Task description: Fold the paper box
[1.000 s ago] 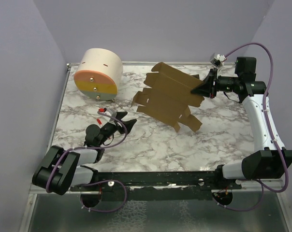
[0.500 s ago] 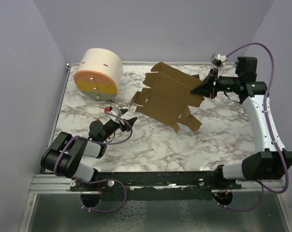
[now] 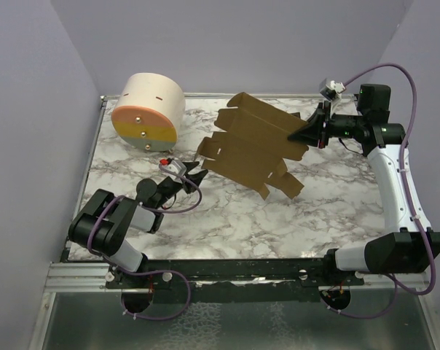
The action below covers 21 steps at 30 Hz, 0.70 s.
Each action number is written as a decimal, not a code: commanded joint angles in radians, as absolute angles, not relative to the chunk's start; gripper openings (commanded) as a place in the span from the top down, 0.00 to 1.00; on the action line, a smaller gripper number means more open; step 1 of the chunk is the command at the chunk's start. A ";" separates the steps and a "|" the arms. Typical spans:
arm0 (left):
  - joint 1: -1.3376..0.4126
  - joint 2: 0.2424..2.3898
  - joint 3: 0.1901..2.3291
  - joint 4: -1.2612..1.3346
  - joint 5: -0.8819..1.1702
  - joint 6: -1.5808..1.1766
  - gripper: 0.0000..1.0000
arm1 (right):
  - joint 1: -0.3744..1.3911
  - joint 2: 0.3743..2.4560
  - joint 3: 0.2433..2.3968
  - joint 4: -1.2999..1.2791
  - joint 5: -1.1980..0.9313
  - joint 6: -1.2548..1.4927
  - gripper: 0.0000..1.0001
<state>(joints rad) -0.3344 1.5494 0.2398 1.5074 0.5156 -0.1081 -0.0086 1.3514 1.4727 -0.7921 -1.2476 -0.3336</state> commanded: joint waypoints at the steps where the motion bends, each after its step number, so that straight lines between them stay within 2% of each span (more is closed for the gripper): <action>1: -0.337 1.573 0.274 1.559 0.557 -0.144 0.58 | -0.014 1.331 1.501 -0.785 -1.287 -0.325 0.99; 6: -0.336 1.581 0.288 1.556 0.556 -0.163 0.70 | -0.014 1.328 1.492 -0.780 -1.284 -0.325 0.99; 10: -0.337 1.569 0.297 1.541 0.570 -0.199 0.93 | -0.014 1.329 1.483 -0.773 -1.276 -0.325 0.99; 12: -0.340 1.559 0.300 1.528 0.574 -0.235 1.00 | -0.014 1.330 1.473 -0.767 -1.270 -0.325 0.99; 21: -0.401 1.546 0.308 1.434 0.620 -0.282 1.00 | -0.014 1.328 1.430 -0.730 -1.271 -0.302 0.99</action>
<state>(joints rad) -0.3721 1.5616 0.2863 1.4696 0.5499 -0.2497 -0.0086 1.3487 1.4513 -0.7731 -1.2503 -0.3237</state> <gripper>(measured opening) 0.010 0.017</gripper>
